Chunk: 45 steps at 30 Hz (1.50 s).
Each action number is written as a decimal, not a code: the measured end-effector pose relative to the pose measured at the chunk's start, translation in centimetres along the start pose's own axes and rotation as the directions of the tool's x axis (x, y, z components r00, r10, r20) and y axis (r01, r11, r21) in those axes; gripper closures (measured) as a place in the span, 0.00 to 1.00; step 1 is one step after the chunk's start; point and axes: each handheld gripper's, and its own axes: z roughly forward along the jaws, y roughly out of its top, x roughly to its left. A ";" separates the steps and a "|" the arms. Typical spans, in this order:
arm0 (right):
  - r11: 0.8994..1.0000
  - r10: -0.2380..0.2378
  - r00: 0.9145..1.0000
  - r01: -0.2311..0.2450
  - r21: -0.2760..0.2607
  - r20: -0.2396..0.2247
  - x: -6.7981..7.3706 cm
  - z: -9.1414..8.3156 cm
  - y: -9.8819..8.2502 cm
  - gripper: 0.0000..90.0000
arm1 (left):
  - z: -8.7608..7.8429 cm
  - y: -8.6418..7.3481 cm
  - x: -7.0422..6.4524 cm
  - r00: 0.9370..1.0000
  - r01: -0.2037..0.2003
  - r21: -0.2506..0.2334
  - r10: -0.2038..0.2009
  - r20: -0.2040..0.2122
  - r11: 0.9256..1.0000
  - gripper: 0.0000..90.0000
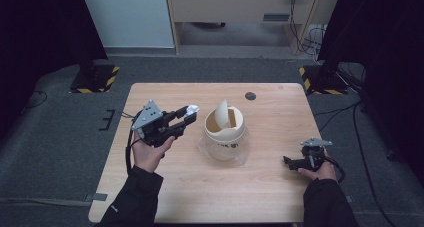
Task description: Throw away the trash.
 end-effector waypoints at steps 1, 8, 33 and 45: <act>1.000 0.000 1.000 0.000 0.000 0.000 0.0 0.0 0.0 0.01 | 0.2 -0.1 0.2 1.000 -0.001 0.001 0.001 -0.006 1.000 0.71; 1.000 -0.003 1.000 0.003 0.000 0.000 0.0 0.0 0.0 0.01 | 1.1 -0.9 1.4 1.000 0.004 0.023 -0.003 -0.031 1.000 0.71; 1.000 -0.005 1.000 0.005 0.001 0.002 0.0 0.0 0.0 0.01 | 5.1 -4.0 2.5 1.000 -0.007 0.144 0.010 -0.024 0.990 0.71; 1.000 -0.008 1.000 0.008 0.001 0.000 0.0 0.0 0.0 0.01 | 6.2 -4.7 2.6 1.000 -0.006 0.175 0.009 -0.013 0.985 0.71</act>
